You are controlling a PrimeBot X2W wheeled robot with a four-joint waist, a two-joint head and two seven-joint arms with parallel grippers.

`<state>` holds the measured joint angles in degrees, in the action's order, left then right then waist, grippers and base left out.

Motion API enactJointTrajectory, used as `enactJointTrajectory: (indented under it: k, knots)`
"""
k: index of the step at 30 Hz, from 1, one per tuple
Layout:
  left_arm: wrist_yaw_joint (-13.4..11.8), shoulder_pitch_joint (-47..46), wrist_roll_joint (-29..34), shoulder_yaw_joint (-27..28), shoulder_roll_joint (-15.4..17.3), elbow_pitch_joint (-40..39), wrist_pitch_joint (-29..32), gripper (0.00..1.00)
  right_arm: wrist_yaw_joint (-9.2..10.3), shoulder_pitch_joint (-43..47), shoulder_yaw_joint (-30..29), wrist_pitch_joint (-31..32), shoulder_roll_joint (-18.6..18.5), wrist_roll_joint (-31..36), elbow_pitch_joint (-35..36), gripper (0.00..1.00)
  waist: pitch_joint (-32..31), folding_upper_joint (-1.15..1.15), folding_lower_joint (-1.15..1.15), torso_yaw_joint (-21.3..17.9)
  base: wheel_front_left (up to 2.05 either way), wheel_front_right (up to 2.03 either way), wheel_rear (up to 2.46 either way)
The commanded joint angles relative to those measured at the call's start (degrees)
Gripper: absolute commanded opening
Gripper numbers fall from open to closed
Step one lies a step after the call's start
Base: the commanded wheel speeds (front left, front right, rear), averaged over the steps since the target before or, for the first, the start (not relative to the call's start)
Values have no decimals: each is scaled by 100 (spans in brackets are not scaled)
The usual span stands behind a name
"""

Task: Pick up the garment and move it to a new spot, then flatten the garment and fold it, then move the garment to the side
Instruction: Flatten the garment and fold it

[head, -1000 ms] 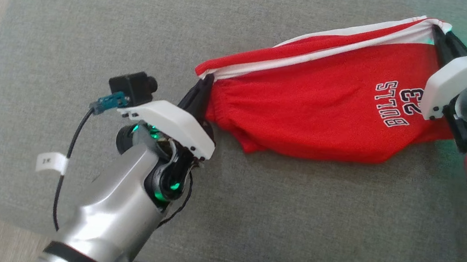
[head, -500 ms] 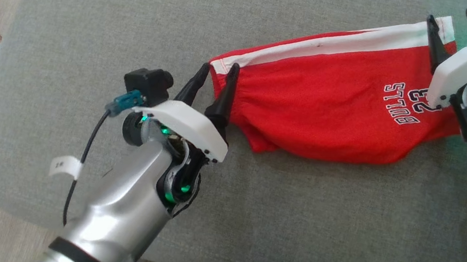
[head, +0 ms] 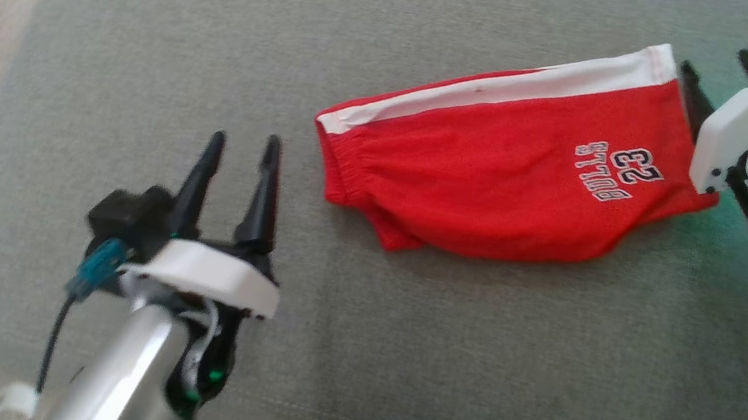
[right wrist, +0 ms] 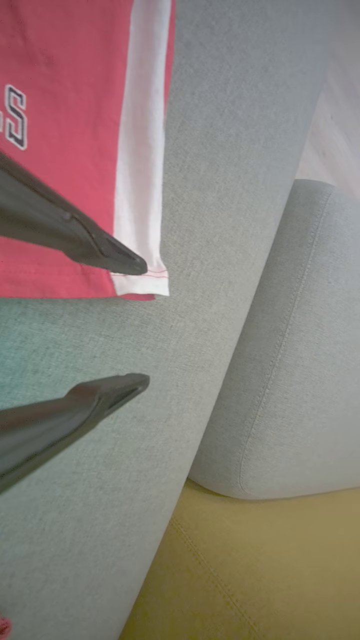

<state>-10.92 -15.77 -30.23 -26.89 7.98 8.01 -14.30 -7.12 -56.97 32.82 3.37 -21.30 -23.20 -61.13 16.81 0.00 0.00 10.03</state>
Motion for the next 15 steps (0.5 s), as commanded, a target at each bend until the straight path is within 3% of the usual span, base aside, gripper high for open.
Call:
enactJointTrajectory:
  k: [1, 15]
  knots:
    - [-59, 45, 120, 361, 132, -341, -69, 100, -36, 71, 226, 195, -70, -194, 292, 100, -29, 0, 0, -137, 0, 0, 0]
    - [68, 426, 505, 871, -63, -666, -70, 100, -36, 234, 1031, 1579, -143, -1680, 773, 100, 175, 0, 0, -328, 0, 0, 0]
